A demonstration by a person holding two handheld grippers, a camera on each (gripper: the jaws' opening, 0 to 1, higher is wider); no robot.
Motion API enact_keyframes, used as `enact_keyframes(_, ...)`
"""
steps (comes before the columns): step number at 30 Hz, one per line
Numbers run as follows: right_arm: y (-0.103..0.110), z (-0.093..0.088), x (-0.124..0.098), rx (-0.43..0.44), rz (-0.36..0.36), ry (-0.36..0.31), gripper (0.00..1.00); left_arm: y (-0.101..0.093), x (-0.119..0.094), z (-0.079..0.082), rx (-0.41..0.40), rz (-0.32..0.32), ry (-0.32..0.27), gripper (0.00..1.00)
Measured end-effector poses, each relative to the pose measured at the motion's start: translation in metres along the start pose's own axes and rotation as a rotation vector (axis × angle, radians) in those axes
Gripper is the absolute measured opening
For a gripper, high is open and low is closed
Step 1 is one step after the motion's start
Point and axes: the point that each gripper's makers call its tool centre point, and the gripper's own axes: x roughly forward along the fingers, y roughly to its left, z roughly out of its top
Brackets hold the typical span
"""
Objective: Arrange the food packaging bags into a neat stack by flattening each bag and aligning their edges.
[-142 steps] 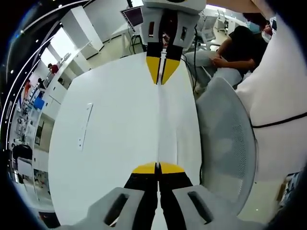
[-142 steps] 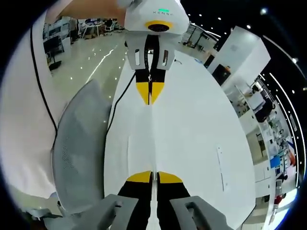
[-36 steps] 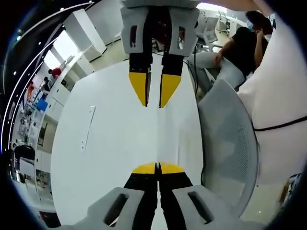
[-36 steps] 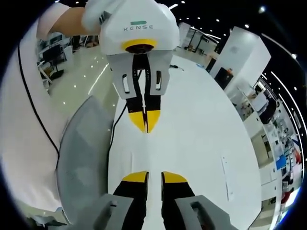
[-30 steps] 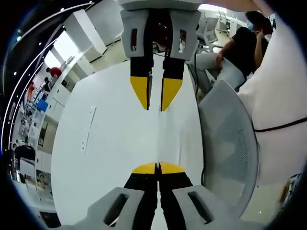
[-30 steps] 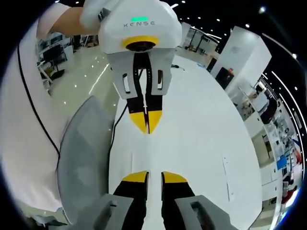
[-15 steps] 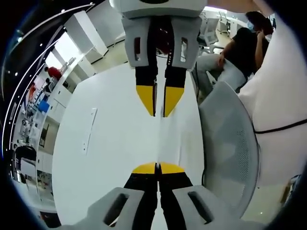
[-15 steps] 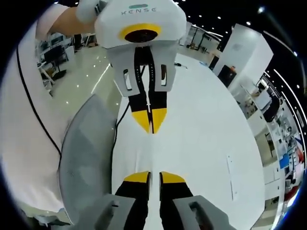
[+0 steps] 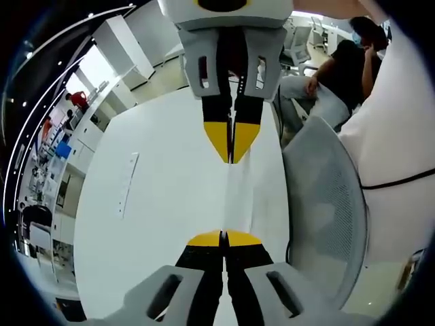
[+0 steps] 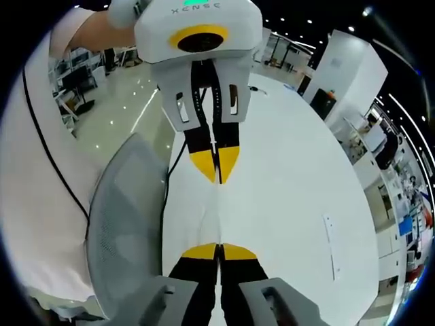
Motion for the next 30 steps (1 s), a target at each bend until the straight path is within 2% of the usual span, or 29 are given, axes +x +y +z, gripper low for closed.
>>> enact_keyframes(17,-0.002,-0.001,-0.002,0.001,-0.011,0.005,0.00,0.000,0.000,0.004,0.006,0.018,-0.020,0.00)
enact_keyframes(24,-0.004,-0.003,-0.003,0.012,-0.020,0.013,0.00,0.002,0.000,0.015,-0.008,0.027,-0.065,0.08)
enact_keyframes(30,-0.004,-0.003,-0.002,0.013,-0.023,0.019,0.00,-0.002,-0.001,0.029,0.010,0.037,-0.109,0.15)
